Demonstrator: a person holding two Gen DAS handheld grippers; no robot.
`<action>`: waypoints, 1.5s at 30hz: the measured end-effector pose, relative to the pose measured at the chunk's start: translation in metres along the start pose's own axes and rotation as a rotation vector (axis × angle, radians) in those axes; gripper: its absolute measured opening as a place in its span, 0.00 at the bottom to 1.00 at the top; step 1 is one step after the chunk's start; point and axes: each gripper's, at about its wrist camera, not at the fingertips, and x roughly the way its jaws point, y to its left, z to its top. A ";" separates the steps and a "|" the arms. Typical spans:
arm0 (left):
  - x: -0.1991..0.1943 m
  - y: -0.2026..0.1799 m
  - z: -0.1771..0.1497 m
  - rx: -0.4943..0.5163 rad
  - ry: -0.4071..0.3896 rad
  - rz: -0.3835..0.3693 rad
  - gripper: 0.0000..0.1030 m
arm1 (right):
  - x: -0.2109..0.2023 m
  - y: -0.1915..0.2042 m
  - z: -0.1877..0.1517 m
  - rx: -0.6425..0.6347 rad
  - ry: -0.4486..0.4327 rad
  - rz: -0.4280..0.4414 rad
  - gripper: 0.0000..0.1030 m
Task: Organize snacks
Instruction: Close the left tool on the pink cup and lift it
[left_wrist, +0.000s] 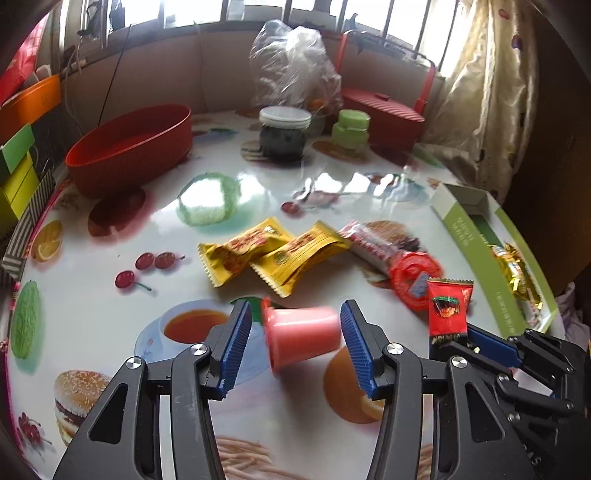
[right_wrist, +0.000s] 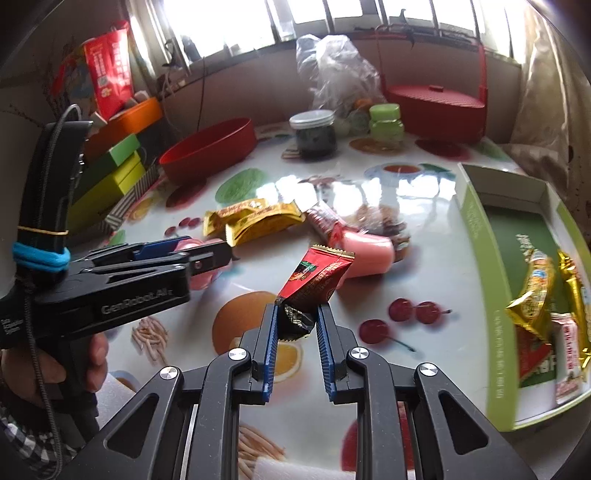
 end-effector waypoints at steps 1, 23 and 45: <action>-0.002 -0.002 0.001 0.005 -0.008 -0.002 0.50 | -0.003 -0.002 0.001 0.003 -0.008 -0.004 0.19; 0.013 0.002 -0.005 0.011 0.031 0.022 0.66 | -0.015 -0.016 -0.001 0.047 -0.028 -0.024 0.19; 0.028 -0.011 -0.014 0.060 0.070 0.075 0.50 | -0.008 -0.017 -0.002 0.055 -0.014 -0.014 0.19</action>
